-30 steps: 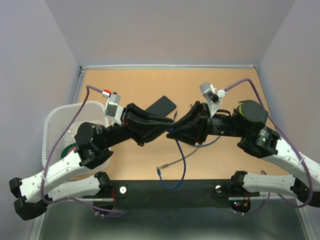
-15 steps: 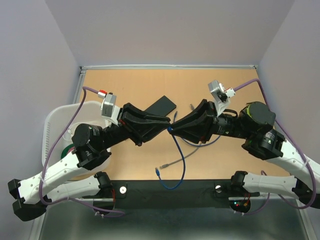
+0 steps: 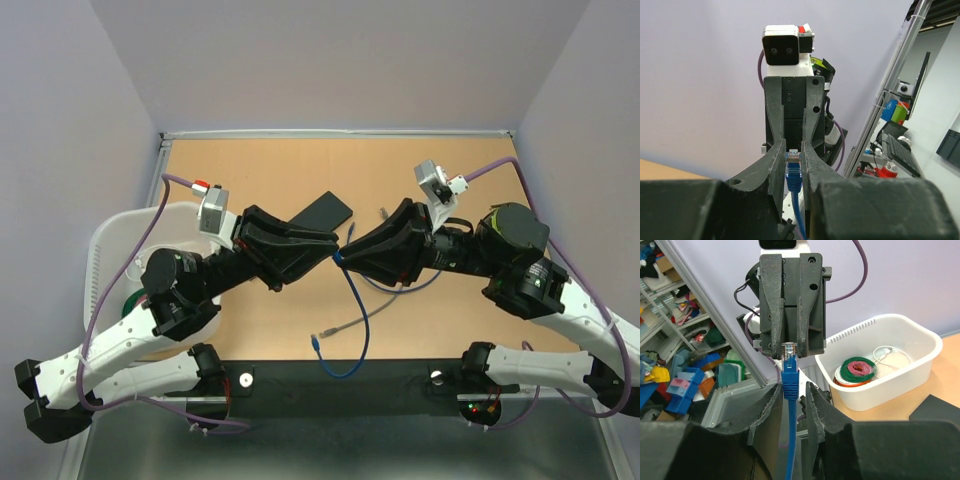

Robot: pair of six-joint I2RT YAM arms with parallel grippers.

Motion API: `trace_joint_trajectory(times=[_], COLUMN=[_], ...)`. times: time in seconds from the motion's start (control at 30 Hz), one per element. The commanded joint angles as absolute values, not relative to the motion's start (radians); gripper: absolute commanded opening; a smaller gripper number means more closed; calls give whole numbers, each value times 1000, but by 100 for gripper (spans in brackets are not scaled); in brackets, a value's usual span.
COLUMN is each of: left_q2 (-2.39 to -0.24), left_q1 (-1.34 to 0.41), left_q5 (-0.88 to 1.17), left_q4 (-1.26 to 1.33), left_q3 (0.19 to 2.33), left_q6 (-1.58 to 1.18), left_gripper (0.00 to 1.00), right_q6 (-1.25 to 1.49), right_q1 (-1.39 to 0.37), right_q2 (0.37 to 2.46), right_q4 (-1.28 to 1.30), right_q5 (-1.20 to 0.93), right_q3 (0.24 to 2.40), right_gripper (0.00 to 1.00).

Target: Insert the plug into the switch port

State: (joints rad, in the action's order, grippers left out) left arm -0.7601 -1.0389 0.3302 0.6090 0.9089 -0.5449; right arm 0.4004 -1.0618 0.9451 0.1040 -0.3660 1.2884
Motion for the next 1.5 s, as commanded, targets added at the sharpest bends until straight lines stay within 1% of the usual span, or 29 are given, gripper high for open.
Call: trace_joint_trajectory(times=[0.0,0.2,0.43,0.53,0.63,0.67,0.7,0.8,0.87,0.93,0.97,1.03,1.07,1.1,1.13,1.17,1.2,1.27,1.3,1.33,1.4,1.43,1.47], left_q2=[-753,-764,-769,-770,-770,-772,-772,-772,-769,-772,-782,-791,-798,-799,-801,-805,-808,-827,-834,-845,-894,-914,-934], left_q1=[-1042,-1042,-1042,-1040,-1042,-1042,-1042,-1040,-1042,-1042,-1040,-1042,-1042,-1040,-1042,-1042,-1042,-1039,-1034,-1029,-985,-932,-931], left_q5=[325,325,319,319,313,313,310,298,270,249,239,209,190,145,117,85,21,-76,-77,-115,-130,-127,-118], left_q4=[669,669,672,673,673,673,673,672,651,568,524,403,364,327,293,220,186,91,65,14,-41,-85,-109], left_q3=[902,905,907,908,905,904,904,897,897,917,928,948,962,965,968,976,977,983,982,983,1000,1009,1012], left_q6=[-554,-552,-552,-554,-552,-552,-552,-555,-554,-540,-528,-499,-489,-483,-479,-466,-462,-448,-445,-443,-445,-448,-452], left_gripper=[0,0,0,0,0,0,0,0,0,12,26,40,49,53,56,66,69,76,78,80,82,82,82], right_q6=[407,407,408,408,410,410,410,405,403,397,394,387,384,385,384,391,394,406,410,411,411,410,410], right_q1=[-1066,-1066,-1066,-1066,-1066,-1066,-1066,-1066,-1066,-1066,-1066,-1066,-1066,-1066,-1066,-1066,-1066,-1066,-1066,-1066,-1066,-1066,-1065], right_q2=[942,950,953,951,953,954,953,946,933,917,901,891,890,893,896,900,910,954,972,1012,1043,1072,1084], right_q4=[58,58,58,57,57,55,58,57,60,72,84,129,193,231,268,343,385,515,559,633,679,702,707], right_q5=[-357,-357,-356,-353,-353,-351,-348,-339,-281,-230,-197,-85,-40,53,93,136,220,306,346,412,466,474,479], right_q3=[1325,1330,1328,1328,1328,1328,1328,1319,1301,1279,1261,1256,1268,1275,1281,1290,1313,1344,1359,1386,1399,1402,1402], right_gripper=[31,28,27,22,14,10,1,1,1,0,1,1,1,1,0,0,0,1,0,0,1,0,0])
